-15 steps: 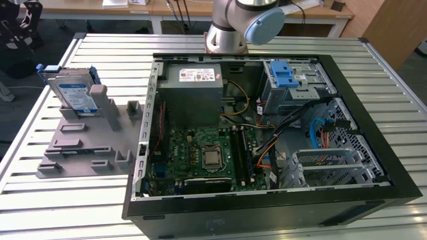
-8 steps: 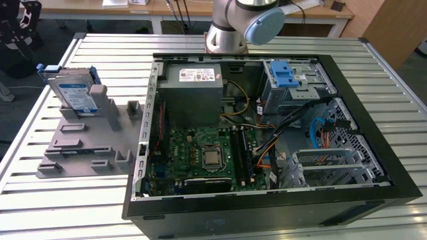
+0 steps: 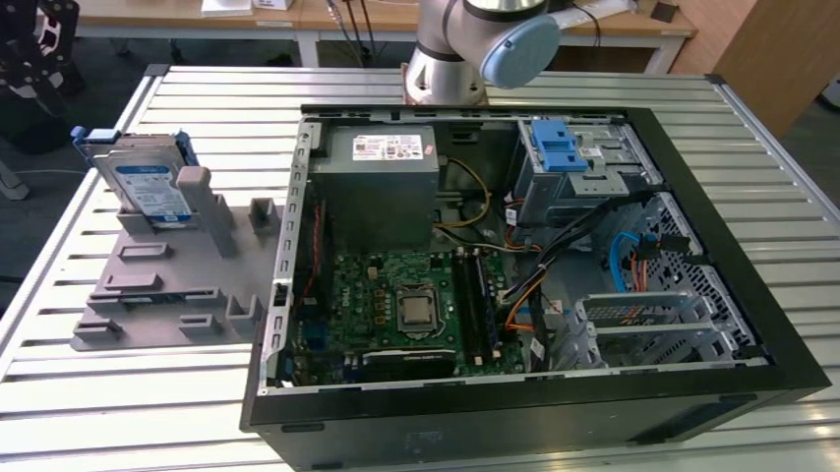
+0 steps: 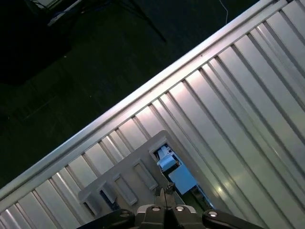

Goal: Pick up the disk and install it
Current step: 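Pick up the disk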

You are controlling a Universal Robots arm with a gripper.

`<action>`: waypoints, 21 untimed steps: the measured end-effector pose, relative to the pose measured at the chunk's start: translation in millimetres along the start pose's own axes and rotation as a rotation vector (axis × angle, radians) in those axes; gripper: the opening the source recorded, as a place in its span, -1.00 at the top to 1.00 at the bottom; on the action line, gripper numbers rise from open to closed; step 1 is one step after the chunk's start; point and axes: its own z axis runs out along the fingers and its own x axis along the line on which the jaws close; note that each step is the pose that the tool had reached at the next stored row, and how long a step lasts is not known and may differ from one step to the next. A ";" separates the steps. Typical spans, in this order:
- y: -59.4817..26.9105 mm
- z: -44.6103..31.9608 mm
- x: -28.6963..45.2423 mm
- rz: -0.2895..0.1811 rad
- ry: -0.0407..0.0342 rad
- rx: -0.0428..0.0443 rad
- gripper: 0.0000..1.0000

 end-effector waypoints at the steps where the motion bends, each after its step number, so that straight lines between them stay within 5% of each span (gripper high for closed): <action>1: 0.0 0.1 0.0 -0.016 0.0003 0.0000 0.79; 11: 0.0 0.6 0.0 -0.167 0.0039 -0.0004 0.79; 15: 0.8 2.4 -1.2 -0.176 -0.0025 0.0099 0.79; 21: 4.9 4.2 -9.5 -0.179 -0.0021 0.0122 0.79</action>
